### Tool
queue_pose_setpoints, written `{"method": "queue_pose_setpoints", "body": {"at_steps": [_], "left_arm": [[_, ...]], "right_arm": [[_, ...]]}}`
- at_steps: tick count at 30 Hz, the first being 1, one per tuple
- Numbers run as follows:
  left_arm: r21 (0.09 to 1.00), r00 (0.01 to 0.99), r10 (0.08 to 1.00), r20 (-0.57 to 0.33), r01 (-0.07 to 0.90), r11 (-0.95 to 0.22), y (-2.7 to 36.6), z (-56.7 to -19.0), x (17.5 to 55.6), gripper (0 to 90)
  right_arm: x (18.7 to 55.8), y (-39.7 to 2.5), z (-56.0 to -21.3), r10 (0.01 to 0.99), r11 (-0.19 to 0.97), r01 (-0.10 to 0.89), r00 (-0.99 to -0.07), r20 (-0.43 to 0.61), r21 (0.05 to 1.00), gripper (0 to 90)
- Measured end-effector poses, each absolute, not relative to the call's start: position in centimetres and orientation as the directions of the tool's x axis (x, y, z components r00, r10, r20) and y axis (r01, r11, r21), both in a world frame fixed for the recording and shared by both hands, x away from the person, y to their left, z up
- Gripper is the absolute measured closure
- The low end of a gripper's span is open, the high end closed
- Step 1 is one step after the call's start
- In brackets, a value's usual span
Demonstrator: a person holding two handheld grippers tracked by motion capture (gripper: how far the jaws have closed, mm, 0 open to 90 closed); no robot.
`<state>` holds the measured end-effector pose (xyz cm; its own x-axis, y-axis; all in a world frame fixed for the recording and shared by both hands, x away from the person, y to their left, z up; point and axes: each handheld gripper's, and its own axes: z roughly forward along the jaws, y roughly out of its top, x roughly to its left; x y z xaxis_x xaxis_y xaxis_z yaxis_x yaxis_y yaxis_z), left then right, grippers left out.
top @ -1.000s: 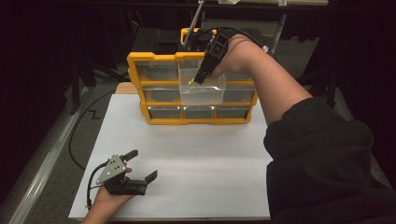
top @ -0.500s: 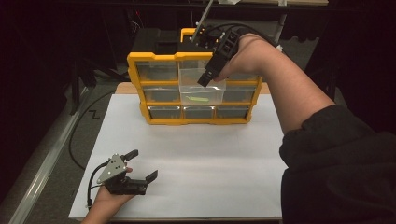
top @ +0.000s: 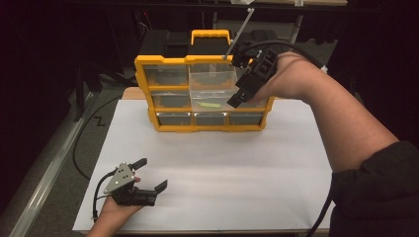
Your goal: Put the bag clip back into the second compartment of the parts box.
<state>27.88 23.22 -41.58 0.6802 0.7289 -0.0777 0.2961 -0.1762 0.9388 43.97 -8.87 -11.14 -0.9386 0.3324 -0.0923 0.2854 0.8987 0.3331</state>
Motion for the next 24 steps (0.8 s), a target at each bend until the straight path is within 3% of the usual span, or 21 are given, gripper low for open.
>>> {"method": "queue_pose_setpoints", "body": {"at_steps": [13, 24], "left_arm": [[0.939, 0.678, 0.731, -0.078, 0.297, -0.176, 23.3, -41.6, 27.9, 0.3], [0.937, 0.675, 0.734, -0.077, 0.3, -0.178, 23.3, -41.6, 27.9, 0.3]], "right_arm": [[42.3, -12.6, -15.2, 0.4, 0.882, 0.361, -0.913, -0.076, 0.303, 19.4], [40.7, -14.5, -21.8, 0.43, 0.878, 0.396, -0.899, -0.079, 0.268, 0.1]]}}
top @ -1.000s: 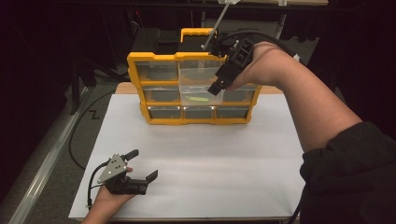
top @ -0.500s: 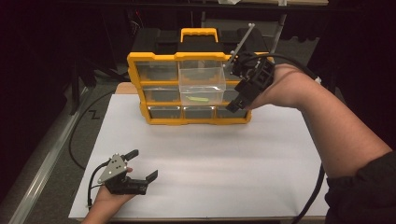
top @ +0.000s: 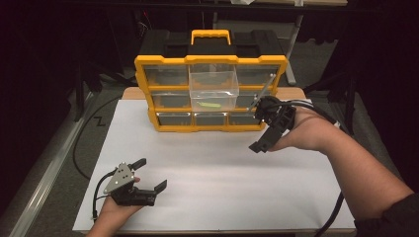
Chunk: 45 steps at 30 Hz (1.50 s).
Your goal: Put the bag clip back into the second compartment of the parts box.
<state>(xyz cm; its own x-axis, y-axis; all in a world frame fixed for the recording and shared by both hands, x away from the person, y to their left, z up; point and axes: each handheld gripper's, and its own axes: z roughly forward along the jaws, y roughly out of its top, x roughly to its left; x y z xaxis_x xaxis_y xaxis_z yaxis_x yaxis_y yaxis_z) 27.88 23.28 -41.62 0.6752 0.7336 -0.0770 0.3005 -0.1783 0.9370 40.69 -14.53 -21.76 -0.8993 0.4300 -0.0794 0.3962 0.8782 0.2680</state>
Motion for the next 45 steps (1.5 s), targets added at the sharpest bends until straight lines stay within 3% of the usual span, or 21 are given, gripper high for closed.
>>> {"method": "queue_pose_setpoints", "body": {"at_steps": [16, 27, 30, 38, 41, 45], "left_arm": [[0.936, 0.67, 0.739, -0.073, 0.301, -0.181, 23.3, -41.7, 27.8, 0.3], [0.935, 0.668, 0.741, -0.069, 0.302, -0.186, 23.3, -41.7, 27.8, 0.3], [0.935, 0.666, 0.743, -0.07, 0.304, -0.184, 23.3, -41.7, 27.8, 0.3], [0.935, 0.657, 0.75, -0.079, 0.31, -0.173, 23.5, -41.7, 27.9, 0.3], [0.935, 0.654, 0.752, -0.082, 0.312, -0.169, 23.5, -41.7, 28.0, 0.4], [0.934, 0.651, 0.754, -0.085, 0.316, -0.168, 23.5, -41.8, 28.0, 0.3]], "right_arm": [[39.9, -16.2, -30.8, 0.469, 0.853, 0.447, -0.883, -0.022, 0.27, 0.0], [39.2, -17.4, -39.1, 0.508, 0.833, 0.489, -0.861, -0.009, 0.26, 0.0], [39.0, -17.6, -39.8, 0.514, 0.824, 0.496, -0.858, 0.005, 0.274, 0.0], [37.9, -19.3, -40.6, 0.566, 0.735, 0.485, -0.824, -0.035, 0.475, 0.0], [37.1, -20.0, -40.7, 0.604, 0.635, 0.48, -0.797, -0.001, 0.605, 0.0], [36.3, -20.5, -41.0, 0.63, 0.554, 0.452, -0.776, 0.002, 0.7, 0.0]]}}
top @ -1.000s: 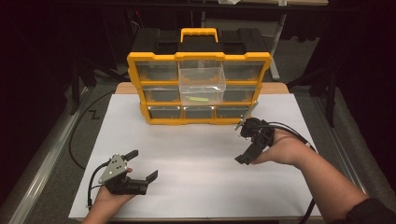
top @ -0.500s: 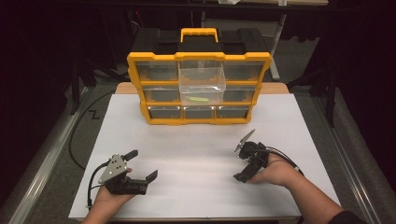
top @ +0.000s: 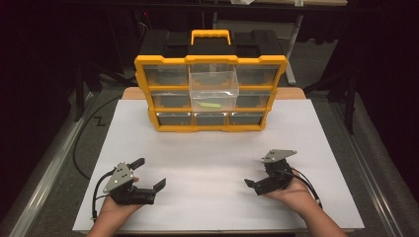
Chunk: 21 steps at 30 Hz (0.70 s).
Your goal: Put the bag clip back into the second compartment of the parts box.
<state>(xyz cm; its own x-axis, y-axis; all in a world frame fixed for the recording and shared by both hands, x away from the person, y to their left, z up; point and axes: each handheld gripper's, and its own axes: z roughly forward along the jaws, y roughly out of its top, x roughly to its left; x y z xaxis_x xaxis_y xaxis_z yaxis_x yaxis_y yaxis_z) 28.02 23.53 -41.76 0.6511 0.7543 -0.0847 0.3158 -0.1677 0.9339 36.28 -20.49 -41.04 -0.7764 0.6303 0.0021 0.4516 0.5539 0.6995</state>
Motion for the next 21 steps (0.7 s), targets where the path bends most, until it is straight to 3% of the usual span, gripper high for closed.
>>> {"method": "queue_pose_setpoints", "body": {"at_steps": [10, 21], "left_arm": [[0.932, 0.636, 0.763, -0.121, 0.337, -0.134, 23.9, -41.9, 28.3, 0.3], [0.926, 0.615, 0.777, -0.138, 0.358, -0.119, 23.9, -41.9, 28.4, 0.3]], "right_arm": [[34.6, -22.8, -41.6, 0.713, 0.309, 0.412, -0.697, 0.078, 0.857, 0.0], [34.1, -23.9, -42.0, 0.709, 0.285, 0.387, -0.7, 0.078, 0.877, 0.1]]}}
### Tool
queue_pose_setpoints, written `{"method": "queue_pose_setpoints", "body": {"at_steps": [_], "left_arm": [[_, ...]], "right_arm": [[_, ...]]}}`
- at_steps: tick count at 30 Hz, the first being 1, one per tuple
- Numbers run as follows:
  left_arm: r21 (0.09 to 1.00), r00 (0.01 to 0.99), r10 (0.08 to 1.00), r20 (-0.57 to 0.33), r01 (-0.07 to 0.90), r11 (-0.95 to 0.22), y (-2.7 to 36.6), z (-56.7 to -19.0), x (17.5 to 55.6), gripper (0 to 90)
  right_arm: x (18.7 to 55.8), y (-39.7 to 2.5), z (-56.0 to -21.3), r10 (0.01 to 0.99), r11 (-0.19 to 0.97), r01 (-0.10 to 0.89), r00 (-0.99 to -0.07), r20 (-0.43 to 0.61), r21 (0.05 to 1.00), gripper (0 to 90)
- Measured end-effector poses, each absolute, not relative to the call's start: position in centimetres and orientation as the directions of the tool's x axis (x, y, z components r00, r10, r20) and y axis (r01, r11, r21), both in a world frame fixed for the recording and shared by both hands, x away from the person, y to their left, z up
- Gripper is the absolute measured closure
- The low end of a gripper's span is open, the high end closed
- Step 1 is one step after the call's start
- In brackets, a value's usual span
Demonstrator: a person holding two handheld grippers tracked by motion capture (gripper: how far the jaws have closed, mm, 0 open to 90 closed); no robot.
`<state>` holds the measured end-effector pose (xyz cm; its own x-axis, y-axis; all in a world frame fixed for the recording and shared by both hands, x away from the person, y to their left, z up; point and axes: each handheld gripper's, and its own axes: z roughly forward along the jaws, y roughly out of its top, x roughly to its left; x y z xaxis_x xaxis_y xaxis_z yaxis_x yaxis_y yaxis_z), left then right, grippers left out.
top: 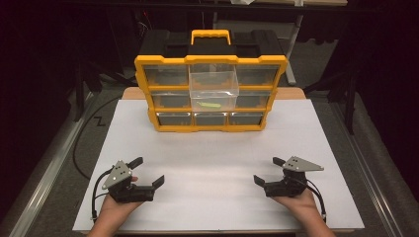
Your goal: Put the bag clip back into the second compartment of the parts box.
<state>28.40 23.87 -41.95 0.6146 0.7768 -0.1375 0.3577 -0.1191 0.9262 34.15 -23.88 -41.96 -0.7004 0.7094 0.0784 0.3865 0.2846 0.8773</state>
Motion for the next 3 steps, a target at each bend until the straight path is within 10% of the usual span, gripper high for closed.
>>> {"method": "queue_pose_setpoints", "body": {"at_steps": [3], "left_arm": [[0.924, 0.617, 0.775, -0.138, 0.361, -0.122, 23.84, -41.98, 28.37, 0.3]], "right_arm": [[34.0, -24.0, -41.81, 0.709, 0.277, 0.374, -0.702, 0.074, 0.885, 0.0]]}}
